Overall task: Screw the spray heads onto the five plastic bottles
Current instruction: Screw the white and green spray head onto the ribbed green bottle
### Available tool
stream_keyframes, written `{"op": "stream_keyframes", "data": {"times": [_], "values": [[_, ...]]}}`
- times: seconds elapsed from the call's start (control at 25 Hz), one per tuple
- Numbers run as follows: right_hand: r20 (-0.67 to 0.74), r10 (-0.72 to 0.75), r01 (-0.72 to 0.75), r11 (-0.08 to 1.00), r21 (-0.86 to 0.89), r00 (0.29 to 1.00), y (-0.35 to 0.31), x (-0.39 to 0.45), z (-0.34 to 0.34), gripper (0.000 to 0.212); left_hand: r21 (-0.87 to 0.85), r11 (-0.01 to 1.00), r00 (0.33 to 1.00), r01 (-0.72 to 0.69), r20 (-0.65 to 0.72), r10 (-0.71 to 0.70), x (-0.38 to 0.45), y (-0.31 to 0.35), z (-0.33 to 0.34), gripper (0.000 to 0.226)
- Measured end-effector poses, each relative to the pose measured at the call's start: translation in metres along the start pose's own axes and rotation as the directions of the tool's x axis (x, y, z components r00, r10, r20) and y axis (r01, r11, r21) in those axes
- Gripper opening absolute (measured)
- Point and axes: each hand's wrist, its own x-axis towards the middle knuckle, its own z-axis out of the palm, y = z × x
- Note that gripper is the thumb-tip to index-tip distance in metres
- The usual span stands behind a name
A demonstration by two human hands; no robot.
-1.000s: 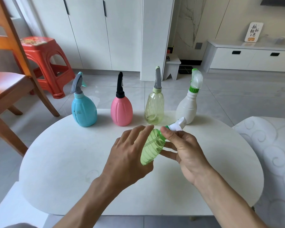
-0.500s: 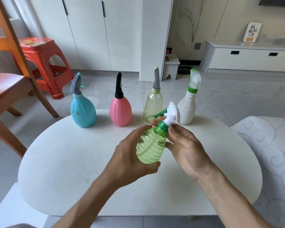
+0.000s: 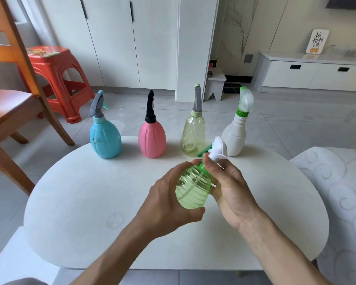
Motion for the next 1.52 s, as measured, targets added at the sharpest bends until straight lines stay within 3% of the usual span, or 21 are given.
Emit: {"op": "stream_keyframes", "data": {"times": [0.2, 0.36, 0.48, 0.56, 0.72, 0.88, 0.96, 1.16, 1.36, 1.52], "values": [[0.025, -0.016, 0.015, 1.0, 0.009, 1.0, -0.004, -0.002, -0.002, 0.019, 0.029, 0.999, 1.0, -0.023, -0.011, 0.024, 0.001, -0.002, -0.001, 0.088], [-0.045, 0.055, -0.054, 0.998, 0.022, 0.998, -0.001, -0.002, -0.002, 0.035, 0.074, 0.995, 0.997, -0.07, -0.004, 0.071, 0.0, -0.001, 0.003, 0.087], [0.031, 0.074, -0.077, 0.99, 0.114, 0.997, -0.005, -0.004, -0.003, 0.033, 0.055, 0.998, 0.999, -0.029, -0.026, 0.031, 0.001, -0.002, 0.0, 0.085], [0.028, 0.058, -0.06, 0.993, 0.1, 0.998, -0.006, -0.005, -0.001, 0.03, 0.072, 0.997, 0.999, -0.034, -0.031, 0.037, 0.001, -0.001, -0.001, 0.087], [-0.051, 0.047, -0.044, 0.998, 0.053, 0.998, -0.003, -0.003, 0.002, 0.047, 0.133, 0.988, 0.996, -0.08, -0.032, 0.085, 0.0, 0.001, 0.002, 0.09], [0.028, 0.051, -0.054, 0.989, 0.135, 0.998, -0.005, -0.002, 0.001, 0.031, 0.083, 0.996, 0.998, -0.026, -0.051, 0.03, 0.002, -0.002, -0.002, 0.088], [0.01, 0.013, -0.014, 0.996, 0.085, 1.0, -0.006, -0.002, 0.001, 0.027, 0.094, 0.995, 0.998, -0.019, -0.051, 0.024, 0.002, -0.003, -0.002, 0.088], [-0.143, 0.022, -0.024, 1.0, -0.017, 0.989, 0.0, -0.003, 0.003, 0.042, 0.168, 0.986, 0.999, -0.017, -0.041, 0.024, -0.002, 0.0, 0.005, 0.091], [-0.079, -0.028, 0.017, 0.99, -0.142, 0.996, -0.001, -0.006, 0.004, 0.026, 0.21, 0.978, 0.997, -0.018, -0.07, 0.034, -0.001, 0.0, 0.006, 0.091], [-0.117, -0.041, 0.027, 0.992, -0.12, 0.992, 0.0, -0.003, 0.002, 0.032, 0.366, 0.93, 0.988, -0.041, -0.127, 0.093, -0.005, 0.004, 0.016, 0.09]]}}
